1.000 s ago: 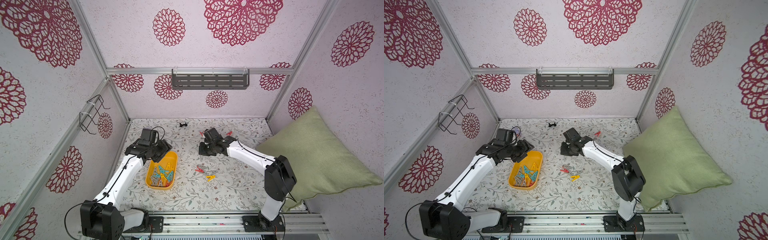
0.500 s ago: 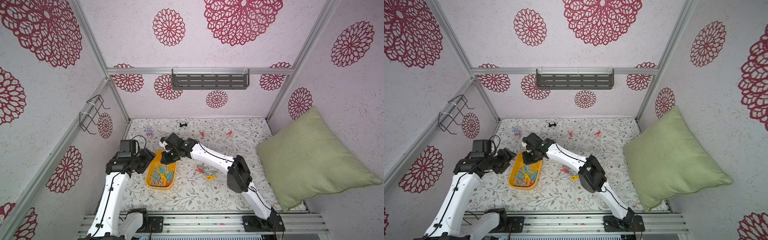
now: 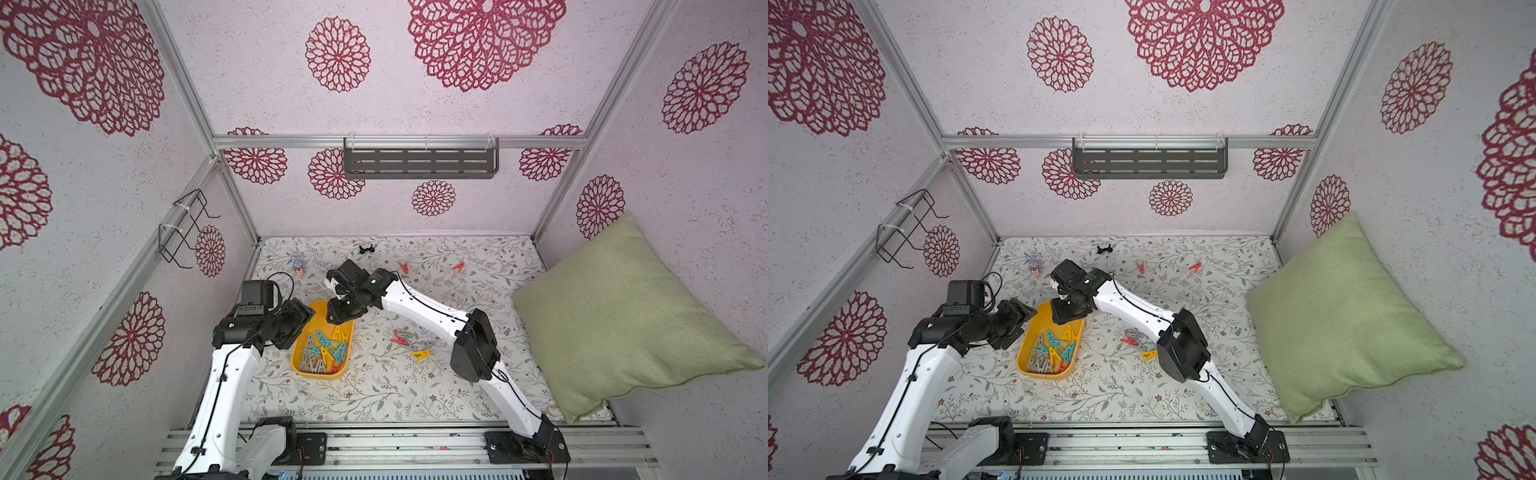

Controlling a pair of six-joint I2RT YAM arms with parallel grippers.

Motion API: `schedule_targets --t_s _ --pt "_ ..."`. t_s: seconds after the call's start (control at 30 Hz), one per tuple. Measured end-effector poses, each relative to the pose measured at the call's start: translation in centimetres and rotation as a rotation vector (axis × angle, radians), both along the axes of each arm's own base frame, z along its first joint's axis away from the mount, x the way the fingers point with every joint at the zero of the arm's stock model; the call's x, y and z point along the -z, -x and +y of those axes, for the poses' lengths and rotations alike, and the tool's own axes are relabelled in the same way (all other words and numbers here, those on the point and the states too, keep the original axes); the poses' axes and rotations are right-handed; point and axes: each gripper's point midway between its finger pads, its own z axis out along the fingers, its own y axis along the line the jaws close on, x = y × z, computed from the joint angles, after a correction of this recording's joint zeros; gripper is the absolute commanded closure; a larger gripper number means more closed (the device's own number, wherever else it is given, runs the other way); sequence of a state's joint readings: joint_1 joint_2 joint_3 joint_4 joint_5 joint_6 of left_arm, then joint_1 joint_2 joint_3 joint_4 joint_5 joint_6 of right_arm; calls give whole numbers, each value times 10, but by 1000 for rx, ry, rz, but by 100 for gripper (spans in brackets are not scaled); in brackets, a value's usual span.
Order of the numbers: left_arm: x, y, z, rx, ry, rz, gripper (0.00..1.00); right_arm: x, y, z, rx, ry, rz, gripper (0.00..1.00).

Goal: Put the clothespins into the storage box
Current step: Place the clothespin in the storage box, then pick up the clothespin from the center of the board.

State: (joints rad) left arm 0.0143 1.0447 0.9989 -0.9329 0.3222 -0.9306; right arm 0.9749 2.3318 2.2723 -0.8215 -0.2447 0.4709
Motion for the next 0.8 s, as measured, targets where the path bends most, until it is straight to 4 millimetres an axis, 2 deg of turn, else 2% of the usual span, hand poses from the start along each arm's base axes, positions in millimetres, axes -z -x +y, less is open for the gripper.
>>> schedule_targets --t_s 0.17,0.33,0.47,0.53,0.63,0.8 --pt "11 -11 -35 100 -2 29 31 -5 -5 -56 79 55 -8 55" --pt "23 -22 -73 171 4 42 31 -11 -2 -131 233 47 8 54" --pt "33 -30 -105 244 1 64 32 8 9 -189 367 58 54 55" --pt "37 -35 -123 283 -2 71 33 27 18 -217 433 80 93 55" --pt "42 -40 -142 325 -5 81 33 52 31 -241 494 119 147 56" --pt "44 -46 -162 367 -6 79 33 80 53 -255 547 140 217 55"
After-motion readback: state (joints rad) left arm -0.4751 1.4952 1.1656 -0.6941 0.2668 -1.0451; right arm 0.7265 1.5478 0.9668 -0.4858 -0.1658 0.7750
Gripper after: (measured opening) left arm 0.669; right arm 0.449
